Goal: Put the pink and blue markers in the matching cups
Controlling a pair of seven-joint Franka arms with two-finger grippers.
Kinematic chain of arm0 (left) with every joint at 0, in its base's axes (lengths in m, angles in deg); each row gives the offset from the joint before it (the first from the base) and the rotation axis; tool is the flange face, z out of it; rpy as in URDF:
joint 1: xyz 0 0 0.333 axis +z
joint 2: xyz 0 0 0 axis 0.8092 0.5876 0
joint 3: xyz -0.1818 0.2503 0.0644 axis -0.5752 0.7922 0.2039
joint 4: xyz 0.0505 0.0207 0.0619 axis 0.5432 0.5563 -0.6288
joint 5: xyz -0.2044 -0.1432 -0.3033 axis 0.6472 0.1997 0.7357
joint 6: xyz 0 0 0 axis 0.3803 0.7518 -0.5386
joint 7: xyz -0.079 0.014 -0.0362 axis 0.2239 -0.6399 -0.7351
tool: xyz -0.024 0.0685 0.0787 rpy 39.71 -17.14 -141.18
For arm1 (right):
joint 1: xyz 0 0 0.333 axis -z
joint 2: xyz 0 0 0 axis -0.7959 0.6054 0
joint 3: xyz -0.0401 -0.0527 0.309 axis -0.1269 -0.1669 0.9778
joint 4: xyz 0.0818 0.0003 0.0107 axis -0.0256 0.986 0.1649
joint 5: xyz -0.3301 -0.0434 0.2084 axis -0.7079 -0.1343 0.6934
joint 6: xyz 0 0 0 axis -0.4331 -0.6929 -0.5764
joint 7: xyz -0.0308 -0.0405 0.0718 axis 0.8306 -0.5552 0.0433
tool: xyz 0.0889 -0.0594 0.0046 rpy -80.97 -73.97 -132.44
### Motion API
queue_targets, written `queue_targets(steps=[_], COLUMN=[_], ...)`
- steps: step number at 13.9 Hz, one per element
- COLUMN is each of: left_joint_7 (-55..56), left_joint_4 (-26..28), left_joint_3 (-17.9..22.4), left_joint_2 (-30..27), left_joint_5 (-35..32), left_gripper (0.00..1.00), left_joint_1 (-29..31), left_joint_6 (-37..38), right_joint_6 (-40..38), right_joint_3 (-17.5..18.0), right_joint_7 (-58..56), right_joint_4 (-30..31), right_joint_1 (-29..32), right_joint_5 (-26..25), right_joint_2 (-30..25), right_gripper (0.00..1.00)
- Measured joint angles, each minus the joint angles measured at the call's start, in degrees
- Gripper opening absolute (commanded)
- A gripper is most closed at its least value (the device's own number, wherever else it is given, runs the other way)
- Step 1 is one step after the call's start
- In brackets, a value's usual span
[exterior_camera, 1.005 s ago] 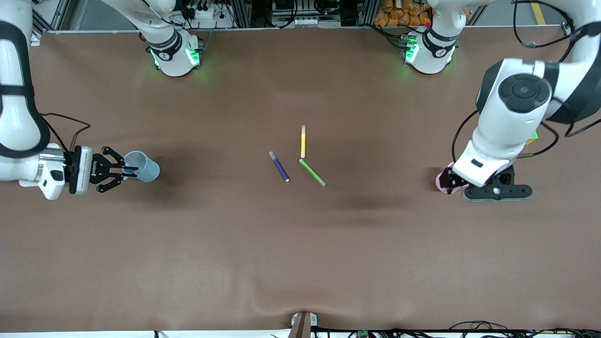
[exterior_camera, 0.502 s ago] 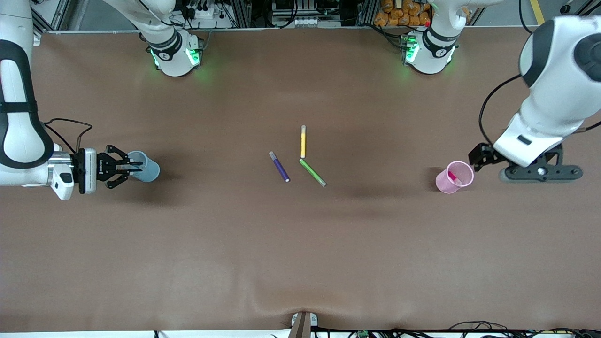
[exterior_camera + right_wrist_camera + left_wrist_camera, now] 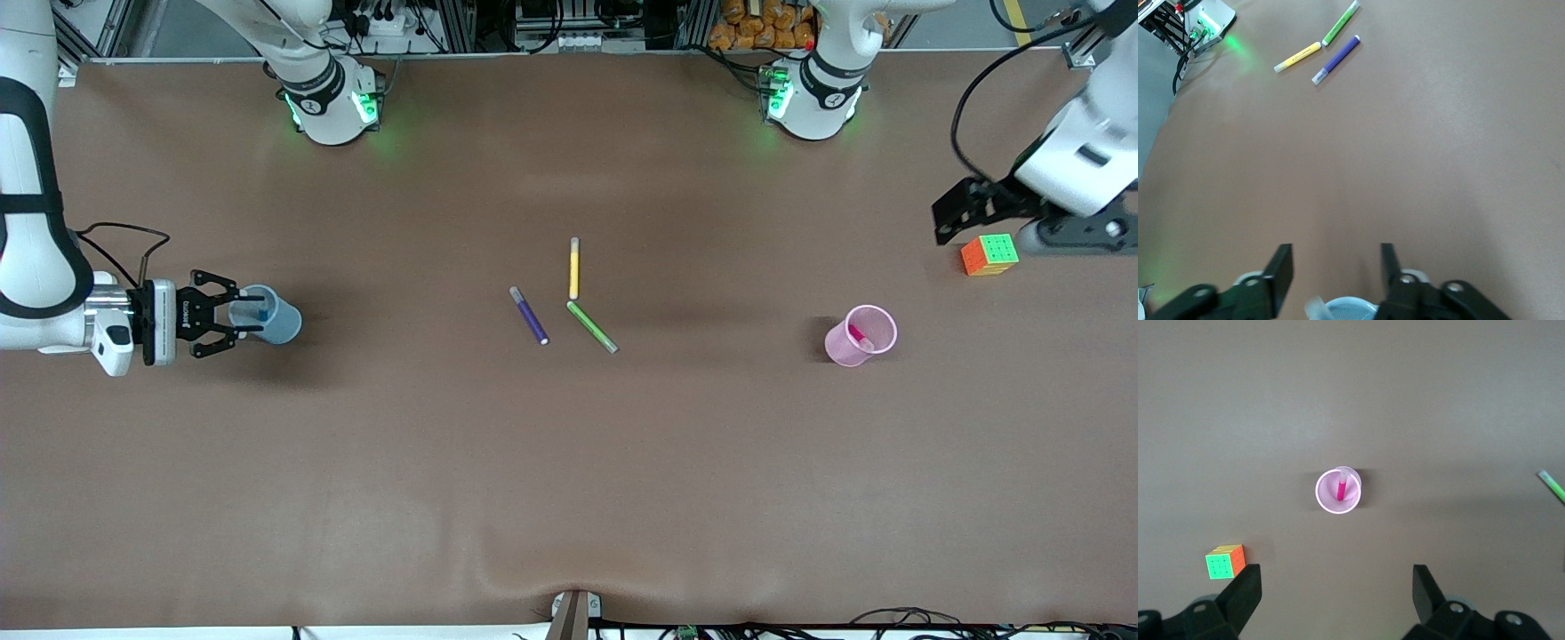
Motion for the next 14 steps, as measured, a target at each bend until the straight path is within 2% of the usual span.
queue_targets(steps=[4, 8, 14], left_joint_7=[-8.23, -11.20, -11.16], left_joint_4=[-1.50, -2.18, -2.22], left_joint_3=[2.88, 4.91, 5.08], left_joint_2=[-0.12, -0.62, -0.71], left_joint_5=[0.70, 0.70, 0.71], left_gripper=[1.00, 1.00, 1.00], left_joint_1=[-0.66, -0.82, -1.46], left_joint_6=[0.05, 2.38, 3.30], right_joint_6=[-0.02, 0.00, 0.41], right_joint_3=[0.26, 0.70, 0.82], right_joint_7=[9.49, 23.47, 46.36], right_joint_4=[-1.43, -4.39, -8.71], right_joint_1=[-0.37, -2.42, -8.05], right_joint_5=[-2.26, -9.26, -19.83], right_joint_2=[-1.67, -5.54, -10.50], right_gripper=[1.00, 1.00, 1.00])
